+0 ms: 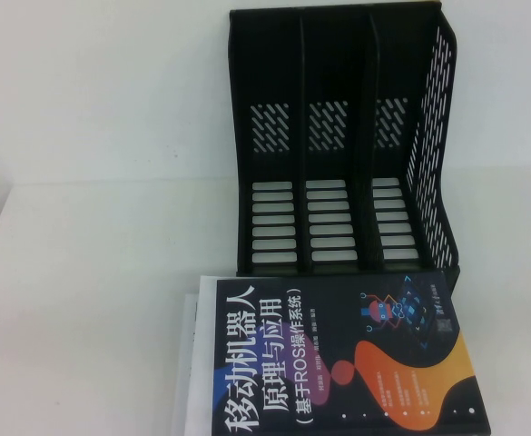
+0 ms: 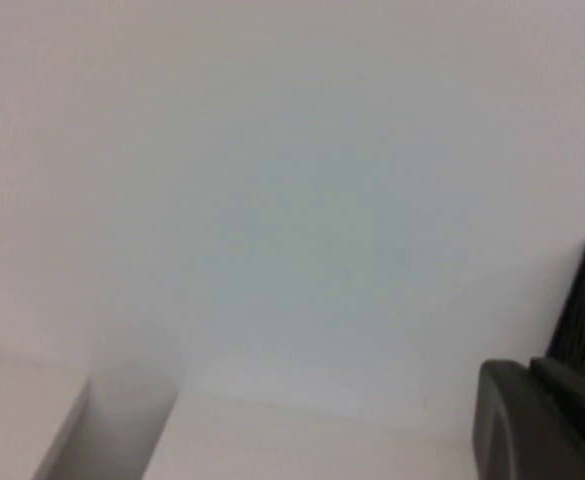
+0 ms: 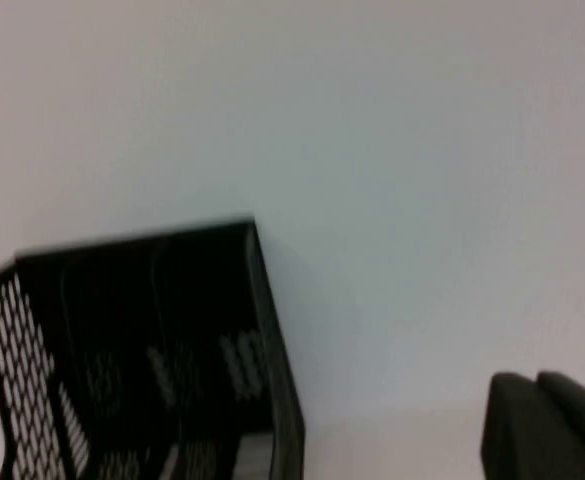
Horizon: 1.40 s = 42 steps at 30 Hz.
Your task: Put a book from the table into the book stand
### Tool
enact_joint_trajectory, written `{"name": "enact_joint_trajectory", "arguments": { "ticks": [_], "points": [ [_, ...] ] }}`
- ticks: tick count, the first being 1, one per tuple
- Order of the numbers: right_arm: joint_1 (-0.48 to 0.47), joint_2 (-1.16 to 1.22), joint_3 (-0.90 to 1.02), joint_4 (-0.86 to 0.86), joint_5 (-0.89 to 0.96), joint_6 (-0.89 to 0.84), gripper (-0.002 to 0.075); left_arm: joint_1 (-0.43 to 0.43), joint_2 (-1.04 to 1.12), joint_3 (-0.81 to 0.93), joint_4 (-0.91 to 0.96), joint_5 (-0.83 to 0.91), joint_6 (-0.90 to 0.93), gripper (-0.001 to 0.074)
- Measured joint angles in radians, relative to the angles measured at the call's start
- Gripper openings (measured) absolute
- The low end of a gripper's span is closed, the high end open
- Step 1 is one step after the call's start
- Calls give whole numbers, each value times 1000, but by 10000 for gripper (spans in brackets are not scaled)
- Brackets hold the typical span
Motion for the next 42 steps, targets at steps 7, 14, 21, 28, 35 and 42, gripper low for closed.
{"name": "enact_joint_trajectory", "arguments": {
  "ticks": [7,14,21,28,35,42],
  "points": [
    [0,360,-191,155,329,-35,-1,0,283,-105,-128,273,58,-4],
    [8,773,-244,453,414,-364,-1,0,601,-111,-571,352,420,-4],
    [23,1080,-245,712,401,-652,-1,0,833,-111,-1125,390,897,-4],
    [131,1244,-248,778,306,-721,-1,0,1001,-114,-1377,402,974,-4],
    [196,1308,-260,806,273,-725,-1,0,1107,-119,-1398,487,1031,-4],
    [257,1325,-267,821,225,-725,-1,0,1134,-120,-1408,512,1059,-4]
  ]
}}
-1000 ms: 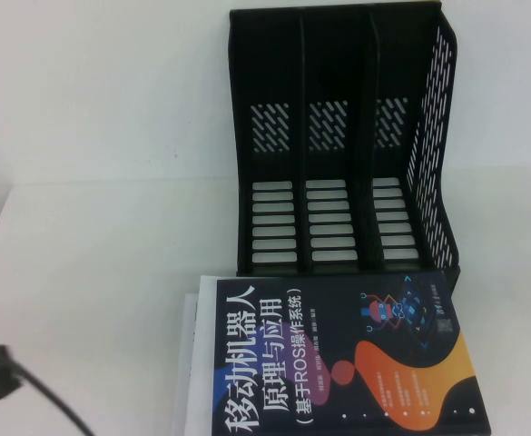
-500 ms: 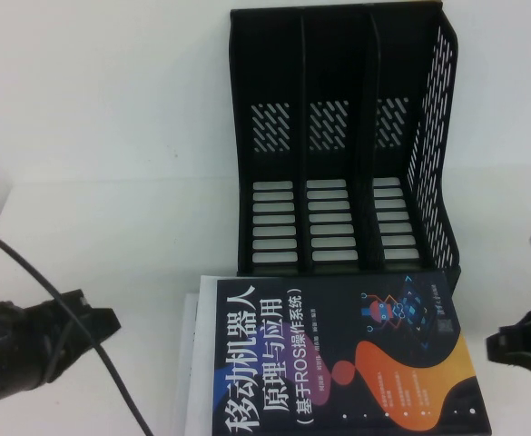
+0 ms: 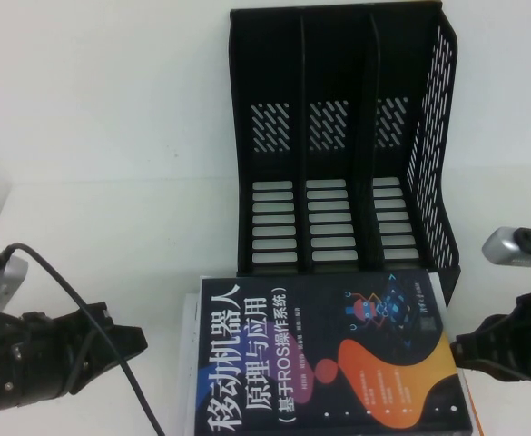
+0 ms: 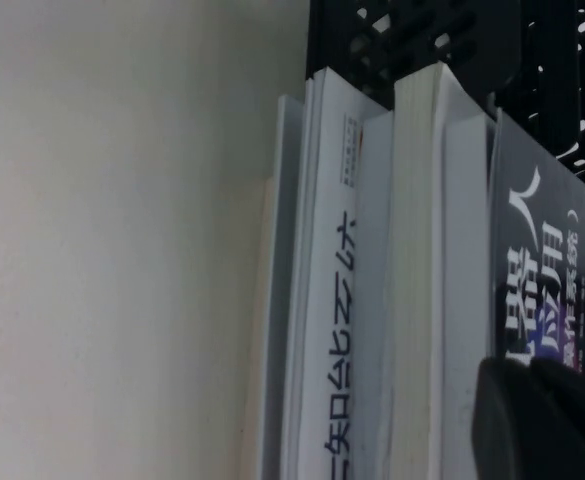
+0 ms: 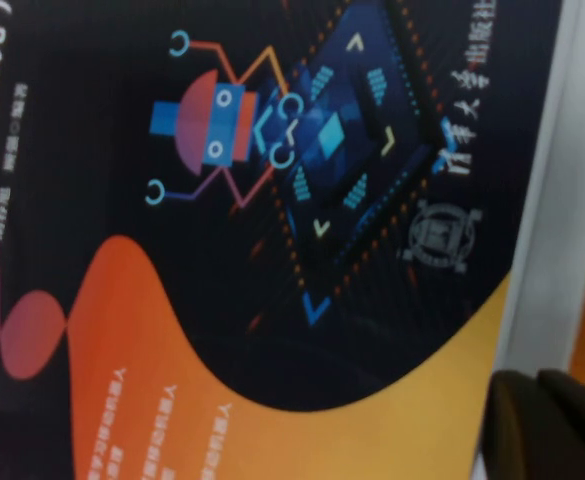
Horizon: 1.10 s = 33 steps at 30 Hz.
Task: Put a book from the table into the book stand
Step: Push book with right arm, then pick up the book with your left arm
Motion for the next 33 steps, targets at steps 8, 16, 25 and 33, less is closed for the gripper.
{"name": "enact_joint_trajectory", "arguments": {
  "ticks": [8,16,25,33],
  "points": [
    [17,0,0,23,-6,-1,-1,0,0,0,-60,44,48,-4],
    [49,28,-3,96,-15,-47,0,0,0,-14,-89,151,68,100],
    [140,131,-89,139,-23,-55,0,51,1,-81,19,299,31,549],
    [167,189,-148,156,-12,-55,0,303,36,-90,107,414,13,590]
  ]
}}
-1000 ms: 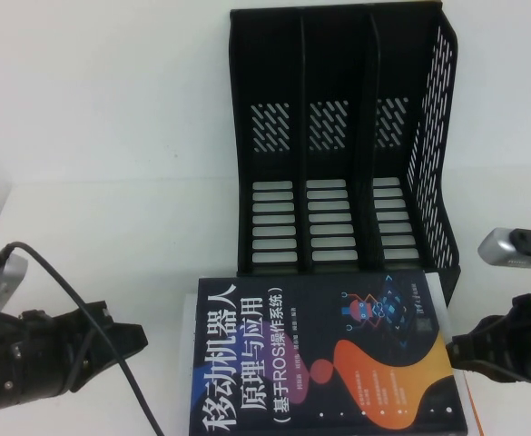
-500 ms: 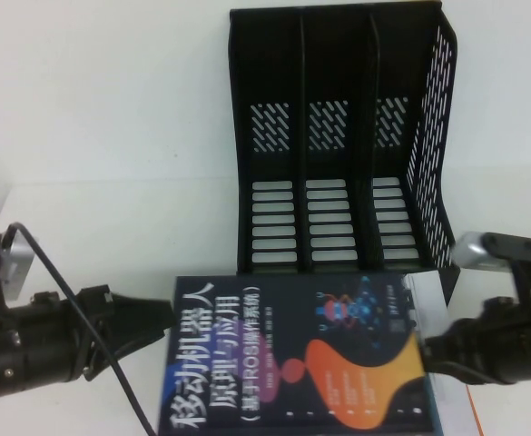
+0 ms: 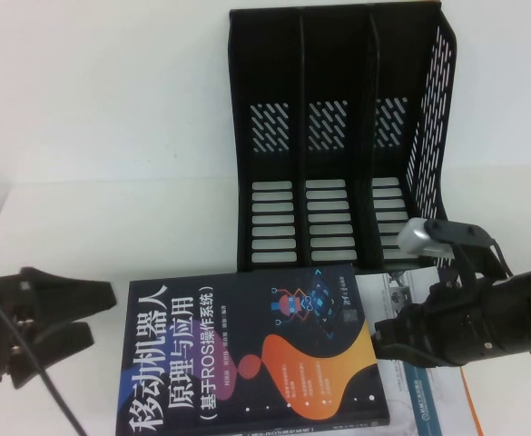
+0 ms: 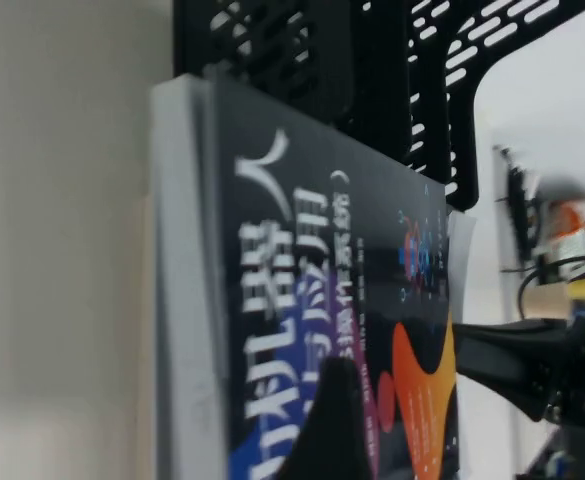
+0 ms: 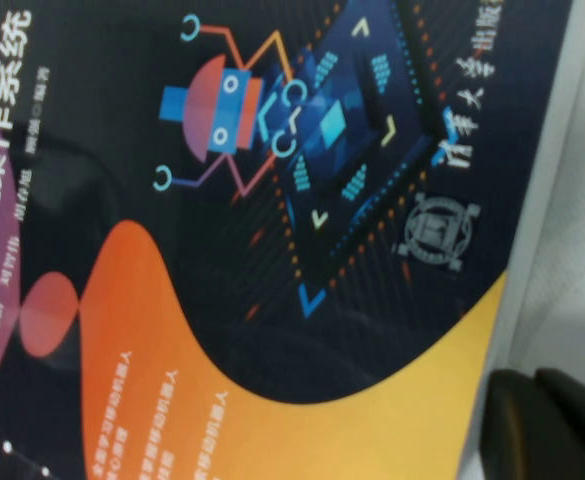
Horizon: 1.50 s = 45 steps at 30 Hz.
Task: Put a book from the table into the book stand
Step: Pick up the book with your left arm
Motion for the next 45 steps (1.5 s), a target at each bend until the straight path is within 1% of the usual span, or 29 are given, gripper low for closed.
{"name": "enact_joint_trajectory", "arguments": {
  "ticks": [3,12,18,29,33,34,36,37,40,41,45],
  "points": [
    [1,0,-2,0,4,0,0,35,56,-2,4,32,9,592],
    [2,4,-3,25,10,0,0,33,270,-3,-36,38,112,594],
    [20,9,-3,46,12,0,0,-28,340,-8,-67,22,183,594],
    [21,9,-3,65,11,-22,0,-138,416,-11,-97,-21,215,594],
    [21,9,-3,65,12,-29,0,-164,427,-11,-123,-32,248,591],
    [21,9,-3,65,12,-29,0,-168,427,-11,-125,-35,255,578],
    [21,9,-3,65,12,-31,0,-170,430,-11,-129,-41,261,529],
    [21,9,-3,67,12,-31,0,-171,432,-11,-129,-48,261,482],
    [21,9,-3,67,12,-31,0,-171,432,-11,-140,-51,265,306],
    [21,9,-3,67,12,-31,0,-171,432,-11,-150,-49,269,274],
    [21,9,-3,67,14,-31,0,-171,432,-11,-172,-47,288,272]
  ]
}}
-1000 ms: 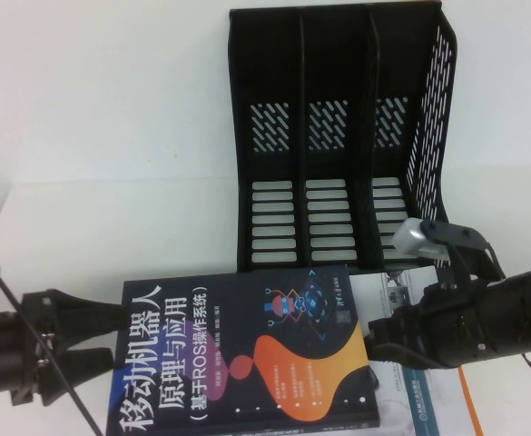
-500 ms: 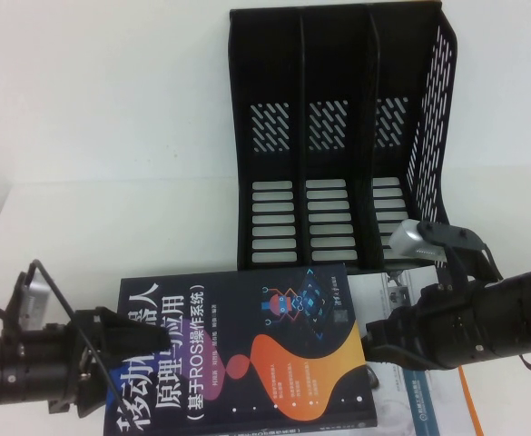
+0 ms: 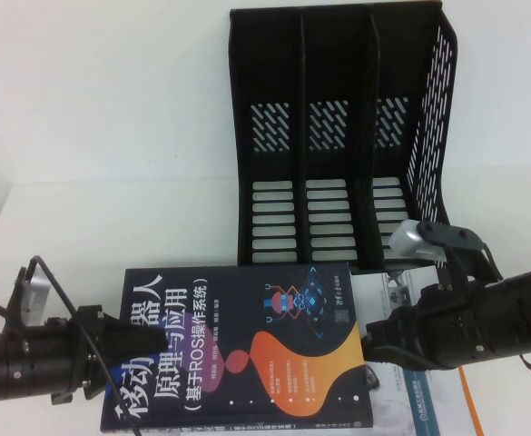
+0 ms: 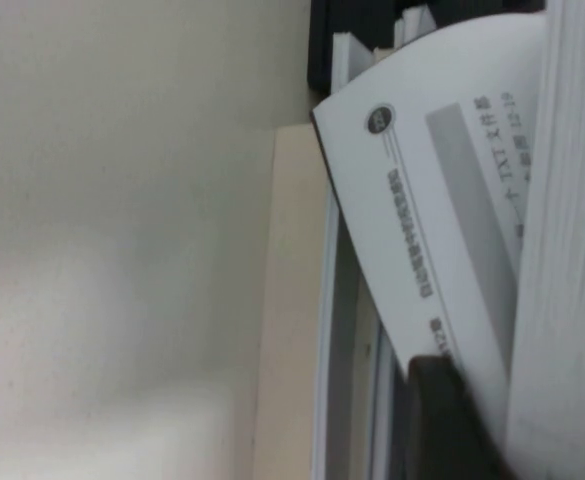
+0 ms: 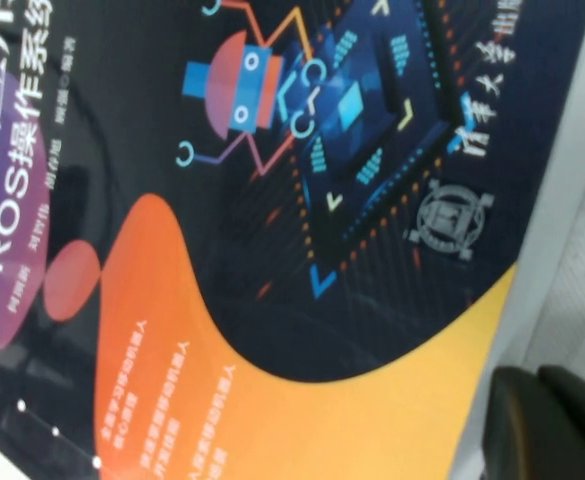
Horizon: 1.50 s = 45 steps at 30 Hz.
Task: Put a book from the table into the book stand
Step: Pick up the book with your left arm, then place the book on the book shelf
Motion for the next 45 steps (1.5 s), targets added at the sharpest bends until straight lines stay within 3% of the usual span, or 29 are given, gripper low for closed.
{"name": "enact_joint_trajectory", "arguments": {
  "ticks": [6,15,27,34,39,45],
  "points": [
    [0,-7,0,-17,0,-2,1,0,0,-14,-20,-4,-26,266],
    [4,-109,0,-174,59,25,0,-10,-146,-137,34,27,-193,209],
    [11,-118,2,-197,65,34,0,-10,-353,-391,258,69,-427,204],
    [7,-161,2,-311,67,108,0,-15,-377,-575,314,117,-579,202],
    [-22,-232,2,-447,82,221,0,-80,-377,-744,400,100,-708,202],
    [-61,-381,4,-595,127,347,0,-235,-346,-930,596,-4,-897,192]
  ]
}}
